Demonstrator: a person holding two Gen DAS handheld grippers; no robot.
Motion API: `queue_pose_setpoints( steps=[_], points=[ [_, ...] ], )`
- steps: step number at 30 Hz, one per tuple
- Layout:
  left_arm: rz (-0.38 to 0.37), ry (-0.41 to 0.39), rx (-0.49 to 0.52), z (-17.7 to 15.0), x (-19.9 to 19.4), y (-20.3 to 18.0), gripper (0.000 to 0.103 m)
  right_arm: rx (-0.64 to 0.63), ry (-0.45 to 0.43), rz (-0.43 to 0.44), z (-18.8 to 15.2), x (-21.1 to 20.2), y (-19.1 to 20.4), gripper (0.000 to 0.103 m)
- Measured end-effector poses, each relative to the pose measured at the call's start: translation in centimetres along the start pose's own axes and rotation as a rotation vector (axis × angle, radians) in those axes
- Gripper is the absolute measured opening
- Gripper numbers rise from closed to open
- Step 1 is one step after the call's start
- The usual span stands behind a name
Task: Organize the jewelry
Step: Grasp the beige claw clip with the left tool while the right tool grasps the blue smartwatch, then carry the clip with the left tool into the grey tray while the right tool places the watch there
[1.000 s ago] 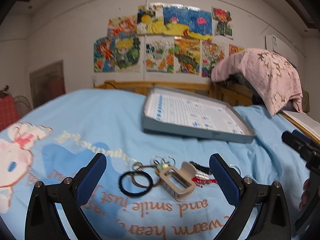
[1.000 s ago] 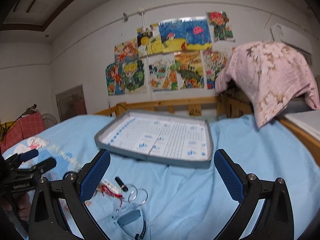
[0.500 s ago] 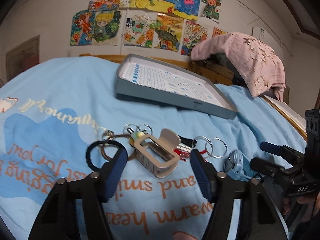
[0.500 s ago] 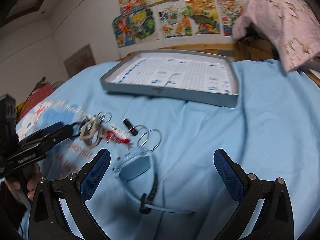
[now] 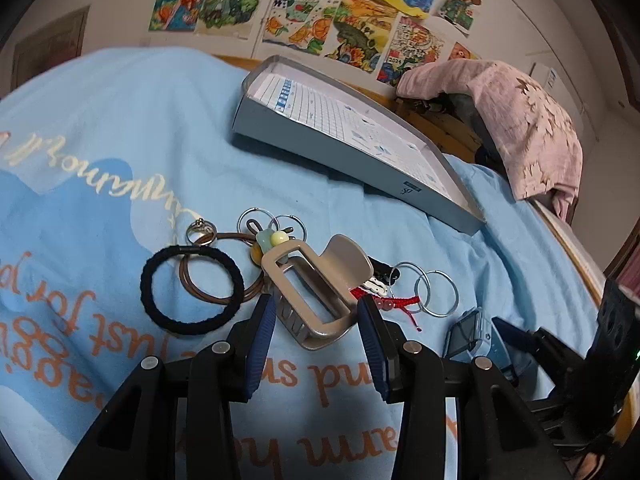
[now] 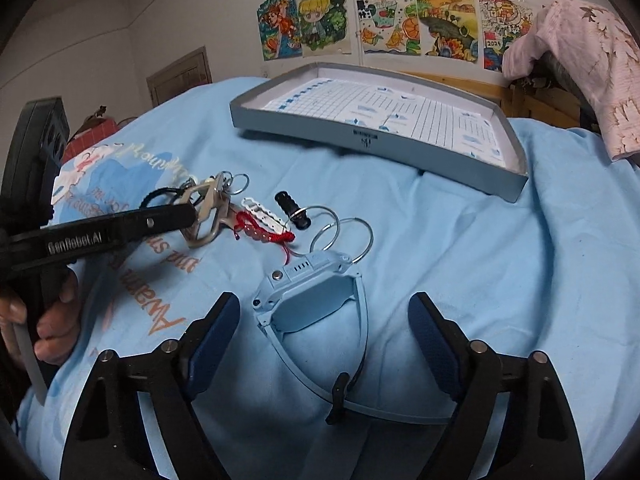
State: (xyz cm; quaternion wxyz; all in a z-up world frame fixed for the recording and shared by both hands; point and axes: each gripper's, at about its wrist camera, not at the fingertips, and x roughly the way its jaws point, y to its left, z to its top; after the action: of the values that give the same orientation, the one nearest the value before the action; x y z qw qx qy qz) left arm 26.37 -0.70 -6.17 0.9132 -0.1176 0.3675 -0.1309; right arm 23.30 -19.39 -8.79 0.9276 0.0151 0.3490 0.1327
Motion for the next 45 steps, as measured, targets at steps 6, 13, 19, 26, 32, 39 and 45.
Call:
queue_pose_setpoints(
  steps=[6,13,19,26,32,39,45],
  points=[
    [-0.006,0.012,-0.05,-0.2,0.3,0.6,0.022,0.003,0.004,-0.001,-0.1,0.5,0.1,0.071],
    [0.009,0.024,-0.089,-0.3,0.8,1.2,0.009,0.001,0.001,0.002,0.0,0.7,0.2,0.061],
    [0.02,0.019,-0.046,-0.7,0.6,0.6,0.008,-0.019,-0.001,0.013,-0.1,0.9,0.7,0.049],
    [-0.007,0.001,0.002,-1.8,-1.4,-0.3,0.008,-0.003,-0.034,0.031,0.0,0.4,0.4,0.048],
    [-0.011,-0.037,0.034,-1.6,-3.4,-1.7,0.008,0.027,-0.097,0.045,0.3,-1.1,-0.2,0.047],
    [-0.02,-0.156,0.007,2.8,-4.9,-3.2,0.008,0.034,-0.231,0.02,2.8,-3.0,-1.6,0.047],
    [0.003,-0.214,0.015,8.5,-2.2,-4.3,0.008,0.037,-0.338,-0.055,8.5,-1.8,-4.9,0.047]
  ],
)
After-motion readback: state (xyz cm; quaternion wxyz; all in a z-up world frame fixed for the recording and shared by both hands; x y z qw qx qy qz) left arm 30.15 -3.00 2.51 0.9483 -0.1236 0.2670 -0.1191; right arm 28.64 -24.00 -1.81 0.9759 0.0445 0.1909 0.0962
